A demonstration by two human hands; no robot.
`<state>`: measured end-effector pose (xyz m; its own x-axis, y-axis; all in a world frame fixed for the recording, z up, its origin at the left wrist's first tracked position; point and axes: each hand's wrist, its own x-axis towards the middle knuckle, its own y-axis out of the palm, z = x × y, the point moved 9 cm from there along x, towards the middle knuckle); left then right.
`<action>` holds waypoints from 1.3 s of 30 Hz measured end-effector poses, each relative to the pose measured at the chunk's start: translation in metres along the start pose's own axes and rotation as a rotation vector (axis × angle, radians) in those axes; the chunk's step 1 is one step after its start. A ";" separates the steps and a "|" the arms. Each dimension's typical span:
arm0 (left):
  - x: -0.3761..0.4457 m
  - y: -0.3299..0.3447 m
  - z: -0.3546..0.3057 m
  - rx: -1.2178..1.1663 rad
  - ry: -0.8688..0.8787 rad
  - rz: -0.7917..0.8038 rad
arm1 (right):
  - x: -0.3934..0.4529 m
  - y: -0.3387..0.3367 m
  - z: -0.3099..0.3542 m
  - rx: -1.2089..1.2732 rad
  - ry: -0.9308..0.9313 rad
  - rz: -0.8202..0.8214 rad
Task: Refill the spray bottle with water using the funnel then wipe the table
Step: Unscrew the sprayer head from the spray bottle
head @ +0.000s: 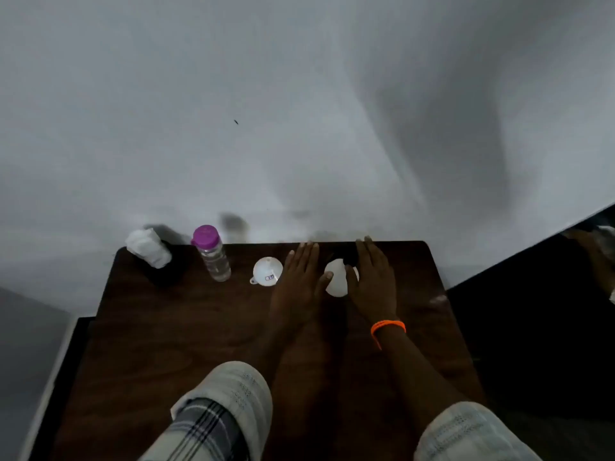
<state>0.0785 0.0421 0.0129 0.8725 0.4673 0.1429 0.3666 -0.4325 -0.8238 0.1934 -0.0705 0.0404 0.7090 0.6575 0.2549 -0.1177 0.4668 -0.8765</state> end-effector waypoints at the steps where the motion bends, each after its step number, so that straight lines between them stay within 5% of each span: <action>1: 0.003 0.007 0.002 -0.018 -0.016 0.004 | 0.003 0.002 -0.003 0.019 0.000 -0.017; 10: 0.012 0.040 0.002 -0.071 -0.086 0.113 | 0.011 0.013 -0.028 0.360 0.274 0.048; 15: -0.005 0.039 -0.002 -0.341 -0.227 0.132 | -0.001 -0.010 -0.020 0.442 0.297 -0.015; 29: -0.073 -0.007 -0.034 -0.366 -0.308 0.287 | -0.051 -0.061 0.018 0.936 0.436 0.140; 33: -0.105 -0.024 -0.036 -0.277 -0.288 0.259 | -0.062 -0.069 0.035 0.954 0.418 0.235; 39: -0.134 -0.045 -0.031 -0.180 -0.331 0.223 | -0.075 -0.076 0.061 0.824 0.535 0.129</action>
<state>-0.0449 -0.0248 0.0482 0.7965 0.5569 -0.2353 0.2574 -0.6646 -0.7015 0.1066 -0.1196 0.1130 0.8536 0.4730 -0.2182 -0.5188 0.8096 -0.2746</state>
